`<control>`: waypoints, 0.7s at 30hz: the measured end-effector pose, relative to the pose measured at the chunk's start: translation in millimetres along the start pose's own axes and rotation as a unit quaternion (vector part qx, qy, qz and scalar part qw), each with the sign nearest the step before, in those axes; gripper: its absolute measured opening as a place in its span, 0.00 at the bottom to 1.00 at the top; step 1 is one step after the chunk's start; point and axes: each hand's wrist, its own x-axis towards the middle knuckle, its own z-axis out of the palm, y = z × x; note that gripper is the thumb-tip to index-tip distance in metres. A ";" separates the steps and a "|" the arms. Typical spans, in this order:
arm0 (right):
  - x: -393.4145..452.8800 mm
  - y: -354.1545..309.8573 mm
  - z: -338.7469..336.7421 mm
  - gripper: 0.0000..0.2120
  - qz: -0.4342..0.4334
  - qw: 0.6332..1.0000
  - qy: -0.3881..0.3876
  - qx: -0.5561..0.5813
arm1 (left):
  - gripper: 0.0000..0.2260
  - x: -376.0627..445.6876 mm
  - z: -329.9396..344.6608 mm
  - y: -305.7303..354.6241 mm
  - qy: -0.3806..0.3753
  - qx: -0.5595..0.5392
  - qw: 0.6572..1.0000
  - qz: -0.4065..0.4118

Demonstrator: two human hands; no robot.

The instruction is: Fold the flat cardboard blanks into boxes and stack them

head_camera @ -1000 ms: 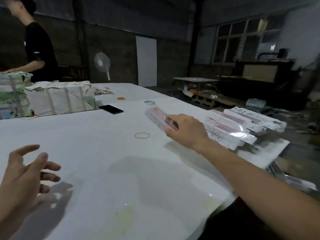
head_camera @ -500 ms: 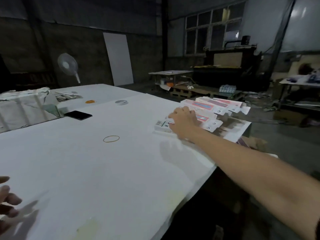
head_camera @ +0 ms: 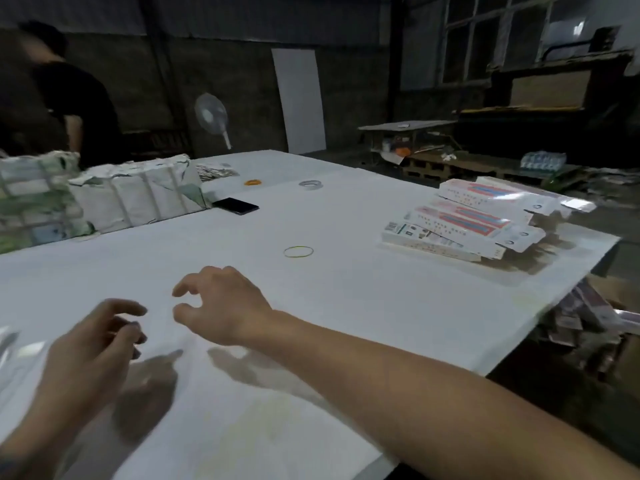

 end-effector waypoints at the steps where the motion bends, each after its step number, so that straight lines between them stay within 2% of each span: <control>1: 0.7 -3.2 9.4 0.16 -0.005 1.000 0.002 0.013 | 0.15 -2.0 -5.5 8.2 -0.006 0.025 1.000 0.000; 5: -6.0 3.7 40.9 0.14 -0.027 0.999 -0.003 0.037 | 0.09 0.2 -23.6 10.3 -0.054 0.162 0.985 -0.024; 9: -3.5 11.4 44.5 0.11 -0.045 0.997 0.018 0.055 | 0.18 6.7 -44.6 -11.3 -0.058 0.346 0.929 -0.122; 13: -3.5 9.4 48.9 0.10 -0.062 0.997 0.006 0.055 | 0.19 5.6 -55.4 -31.9 -0.059 0.346 0.918 -0.185; 18: -3.0 7.3 52.6 0.10 -0.071 0.995 -0.006 0.074 | 0.16 10.4 -57.0 -38.5 -0.083 0.333 0.928 -0.146; 21: -2.3 9.4 51.7 0.10 -0.072 0.993 -0.001 0.092 | 0.19 10.6 -58.3 -34.9 -0.058 0.327 0.934 -0.128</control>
